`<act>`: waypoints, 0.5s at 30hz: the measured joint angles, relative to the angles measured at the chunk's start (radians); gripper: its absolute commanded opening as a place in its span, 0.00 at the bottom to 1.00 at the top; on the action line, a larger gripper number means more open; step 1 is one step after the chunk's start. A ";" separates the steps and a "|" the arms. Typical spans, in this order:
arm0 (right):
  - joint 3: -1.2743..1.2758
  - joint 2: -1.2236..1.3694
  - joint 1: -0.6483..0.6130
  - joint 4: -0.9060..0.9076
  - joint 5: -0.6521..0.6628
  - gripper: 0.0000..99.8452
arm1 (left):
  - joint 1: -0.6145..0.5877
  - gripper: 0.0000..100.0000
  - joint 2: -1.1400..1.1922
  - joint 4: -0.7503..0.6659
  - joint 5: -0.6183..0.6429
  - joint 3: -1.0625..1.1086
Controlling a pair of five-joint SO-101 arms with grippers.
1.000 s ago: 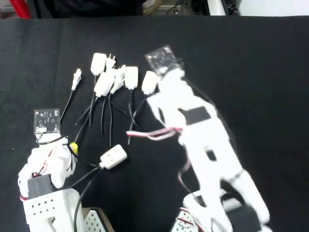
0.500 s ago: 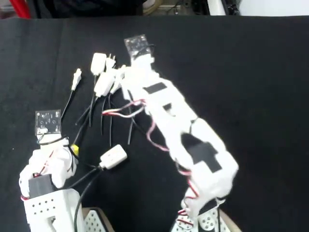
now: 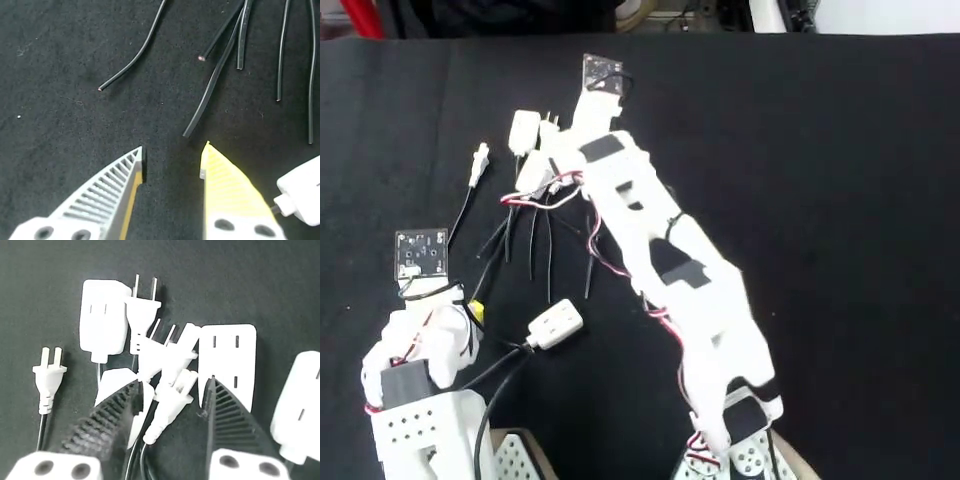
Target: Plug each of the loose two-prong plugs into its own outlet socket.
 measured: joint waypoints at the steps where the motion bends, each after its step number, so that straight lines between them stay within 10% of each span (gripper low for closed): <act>1: -0.040 0.020 0.000 0.034 -0.002 0.17 | 0.000 0.20 0.000 0.000 0.000 0.000; 15: -0.302 0.143 -0.066 0.393 -0.005 0.16 | 0.000 0.20 0.000 0.000 0.000 0.000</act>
